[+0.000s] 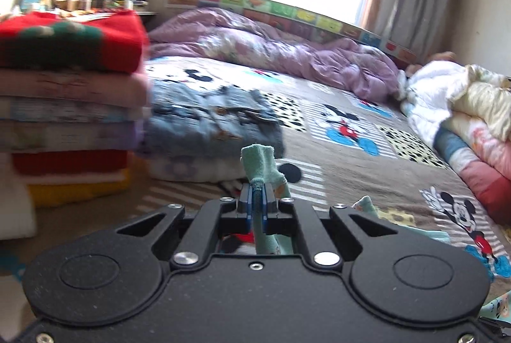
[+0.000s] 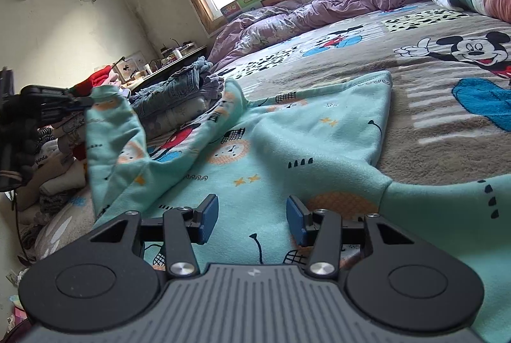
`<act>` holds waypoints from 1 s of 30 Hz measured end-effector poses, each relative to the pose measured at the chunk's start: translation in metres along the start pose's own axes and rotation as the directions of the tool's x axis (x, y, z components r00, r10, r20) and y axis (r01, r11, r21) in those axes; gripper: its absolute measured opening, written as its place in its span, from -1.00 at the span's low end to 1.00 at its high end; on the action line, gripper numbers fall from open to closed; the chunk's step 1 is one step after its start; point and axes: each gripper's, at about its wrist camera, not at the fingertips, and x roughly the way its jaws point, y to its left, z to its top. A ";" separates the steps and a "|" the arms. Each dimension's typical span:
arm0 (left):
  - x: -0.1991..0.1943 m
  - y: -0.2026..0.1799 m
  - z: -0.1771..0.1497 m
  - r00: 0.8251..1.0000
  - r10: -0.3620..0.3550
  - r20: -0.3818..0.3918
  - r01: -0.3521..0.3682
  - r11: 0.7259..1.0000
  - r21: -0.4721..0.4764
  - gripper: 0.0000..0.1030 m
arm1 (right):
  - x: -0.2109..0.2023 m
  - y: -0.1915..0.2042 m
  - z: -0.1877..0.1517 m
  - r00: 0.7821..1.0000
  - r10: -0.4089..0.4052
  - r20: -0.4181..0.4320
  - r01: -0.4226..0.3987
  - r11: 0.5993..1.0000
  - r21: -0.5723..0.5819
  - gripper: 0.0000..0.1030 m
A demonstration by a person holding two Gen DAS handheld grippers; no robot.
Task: Fold clothes
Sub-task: 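Pull the held hem with the left tool to spread the garment flat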
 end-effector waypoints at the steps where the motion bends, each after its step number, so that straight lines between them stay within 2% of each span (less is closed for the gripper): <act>1: -0.005 0.005 -0.001 1.000 0.012 0.002 -0.012 1.000 -0.002 -0.94 | 0.000 0.000 0.000 1.000 -0.001 -0.001 0.001 1.000 0.000 -0.06; 13: -0.040 0.067 -0.026 0.991 0.129 -0.024 -0.130 0.990 -0.060 -0.94 | 0.002 -0.001 0.000 1.000 -0.012 -0.006 0.012 1.000 0.006 -0.05; 25: -0.014 0.112 -0.072 0.974 0.187 -0.130 -0.203 0.972 -0.122 -0.93 | 0.003 -0.003 0.000 1.000 -0.019 -0.014 0.019 1.000 0.007 -0.05; 30: 0.005 0.124 -0.093 0.961 0.214 -0.176 -0.234 0.967 -0.102 -0.93 | 0.003 -0.003 0.000 1.000 -0.020 -0.020 0.020 1.000 0.006 -0.05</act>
